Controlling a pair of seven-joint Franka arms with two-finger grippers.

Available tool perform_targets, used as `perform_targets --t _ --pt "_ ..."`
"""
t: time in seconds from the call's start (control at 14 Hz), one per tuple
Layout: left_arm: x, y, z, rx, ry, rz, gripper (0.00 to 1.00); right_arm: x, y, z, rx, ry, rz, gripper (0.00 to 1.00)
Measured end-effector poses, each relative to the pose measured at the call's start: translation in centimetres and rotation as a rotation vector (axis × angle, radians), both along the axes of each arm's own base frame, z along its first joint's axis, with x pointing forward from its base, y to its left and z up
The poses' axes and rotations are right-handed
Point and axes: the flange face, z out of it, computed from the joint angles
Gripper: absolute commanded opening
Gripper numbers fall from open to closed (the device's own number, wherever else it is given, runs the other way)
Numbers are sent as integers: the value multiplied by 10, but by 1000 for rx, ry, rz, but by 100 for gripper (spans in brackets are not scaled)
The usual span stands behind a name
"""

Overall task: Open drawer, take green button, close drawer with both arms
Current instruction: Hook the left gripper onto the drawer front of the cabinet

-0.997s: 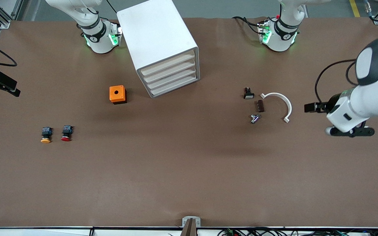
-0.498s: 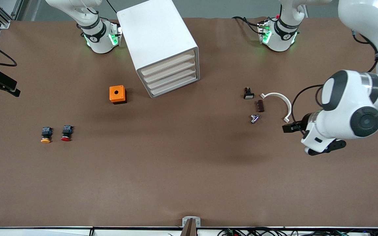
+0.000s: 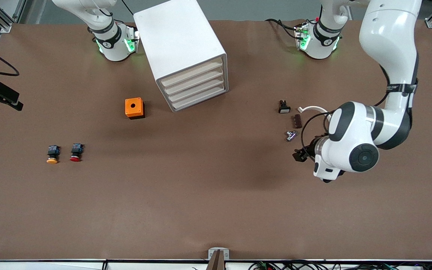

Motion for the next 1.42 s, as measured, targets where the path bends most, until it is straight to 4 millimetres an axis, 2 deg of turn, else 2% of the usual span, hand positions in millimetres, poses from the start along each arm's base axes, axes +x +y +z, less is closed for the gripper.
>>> perform_targets --t 0.14,0.36,0.71,1.07,1.42 --pt "-1 -3 -15 -3 30 42 100 0 0 0 0 0 0 100" --pt "-4 -20 -26 18 69 201 100 0 0 -1 0 1 0 100" --pt "-17 -76 -44 37 138 453 100 1 0 -1 0 2 0 100" --pt "-23 -107 -53 28 253 721 100 1 0 -1 0 2 0 100" --pt "-45 -155 -59 82 386 898 100 1 0 -1 0 2 0 100"
